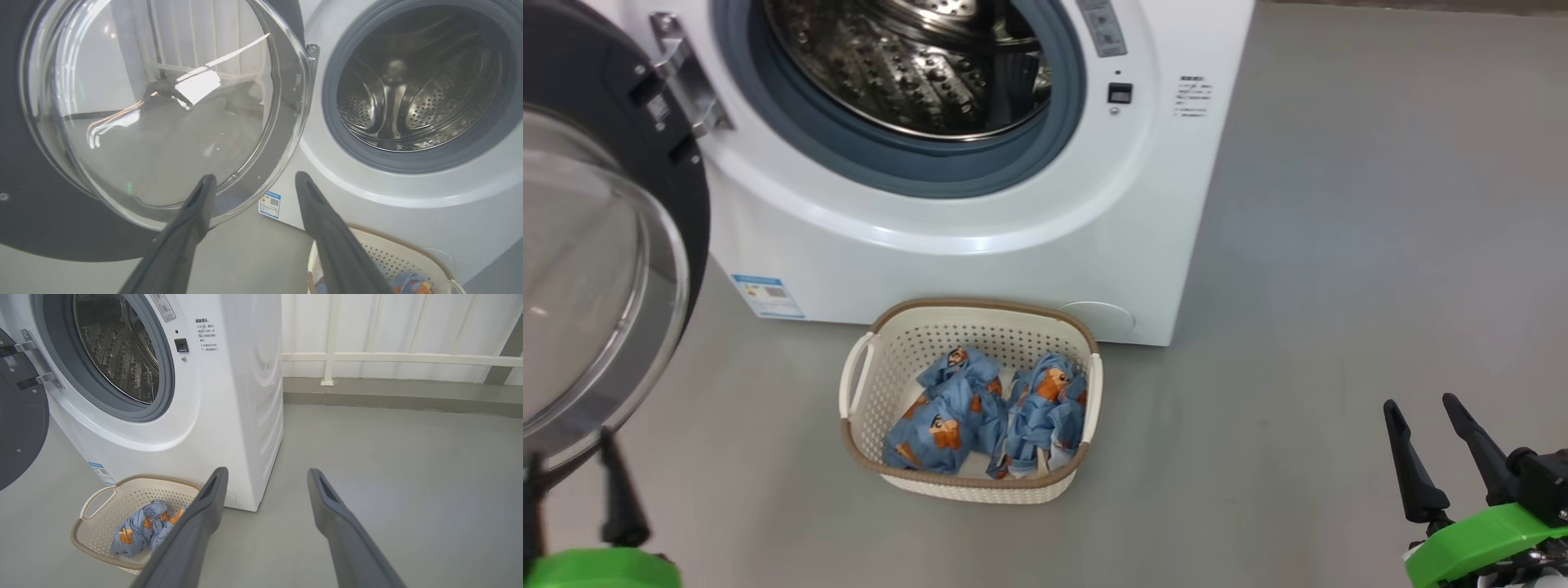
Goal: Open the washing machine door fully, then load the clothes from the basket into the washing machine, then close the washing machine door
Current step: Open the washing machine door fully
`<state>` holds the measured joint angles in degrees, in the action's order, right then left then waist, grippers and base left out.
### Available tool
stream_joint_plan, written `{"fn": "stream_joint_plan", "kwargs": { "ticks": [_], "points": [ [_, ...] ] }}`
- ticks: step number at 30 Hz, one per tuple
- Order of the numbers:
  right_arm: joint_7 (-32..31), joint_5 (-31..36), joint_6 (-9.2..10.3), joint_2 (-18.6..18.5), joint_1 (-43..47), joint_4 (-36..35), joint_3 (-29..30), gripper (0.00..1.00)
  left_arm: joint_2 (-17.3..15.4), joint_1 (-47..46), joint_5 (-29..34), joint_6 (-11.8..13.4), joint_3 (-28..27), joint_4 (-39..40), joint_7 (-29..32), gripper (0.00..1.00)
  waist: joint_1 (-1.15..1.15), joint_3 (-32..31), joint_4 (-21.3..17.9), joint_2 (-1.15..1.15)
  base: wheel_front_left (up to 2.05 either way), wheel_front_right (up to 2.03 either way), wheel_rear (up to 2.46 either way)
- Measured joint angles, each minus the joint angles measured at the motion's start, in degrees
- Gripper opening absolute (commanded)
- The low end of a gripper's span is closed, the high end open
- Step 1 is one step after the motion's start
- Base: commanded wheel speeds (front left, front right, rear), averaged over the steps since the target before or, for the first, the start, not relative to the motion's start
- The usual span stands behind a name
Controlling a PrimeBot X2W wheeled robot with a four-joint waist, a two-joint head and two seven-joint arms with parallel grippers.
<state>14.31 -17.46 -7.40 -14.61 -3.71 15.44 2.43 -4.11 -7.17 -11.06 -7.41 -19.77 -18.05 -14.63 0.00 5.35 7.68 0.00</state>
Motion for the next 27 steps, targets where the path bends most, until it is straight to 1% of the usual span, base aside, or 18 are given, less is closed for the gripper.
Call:
{"fn": "stream_joint_plan", "kwargs": {
  "ticks": [6,11,19,27],
  "points": [
    [0.0,0.0,0.0,0.1,0.2,-0.08,-0.02,1.0,-2.37,2.21,-4.41,0.0,7.93,1.48,0.0,1.0,0.0,-0.42,-2.32,0.0,0.0,0.0,0.0],
    [0.0,-0.01,0.0,0.12,0.21,-0.09,-0.08,1.0,-4.14,3.89,-6.51,0.0,12.24,2.82,0.0,1.0,0.0,-0.81,-4.38,0.0,0.0,0.0,0.0],
    [0.0,-0.29,0.0,0.23,0.27,-0.14,-0.13,1.0,-6.27,5.11,-8.11,0.0,16.12,4.79,0.0,1.0,0.0,-1.38,-7.72,0.0,0.0,0.0,0.0],
    [0.0,-0.31,0.0,0.41,0.3,-0.26,-0.14,1.0,-7.3,6.15,-9.88,0.0,19.01,6.41,0.0,1.0,0.0,-1.51,-10.75,0.0,0.0,0.0,0.0]
  ]
}}
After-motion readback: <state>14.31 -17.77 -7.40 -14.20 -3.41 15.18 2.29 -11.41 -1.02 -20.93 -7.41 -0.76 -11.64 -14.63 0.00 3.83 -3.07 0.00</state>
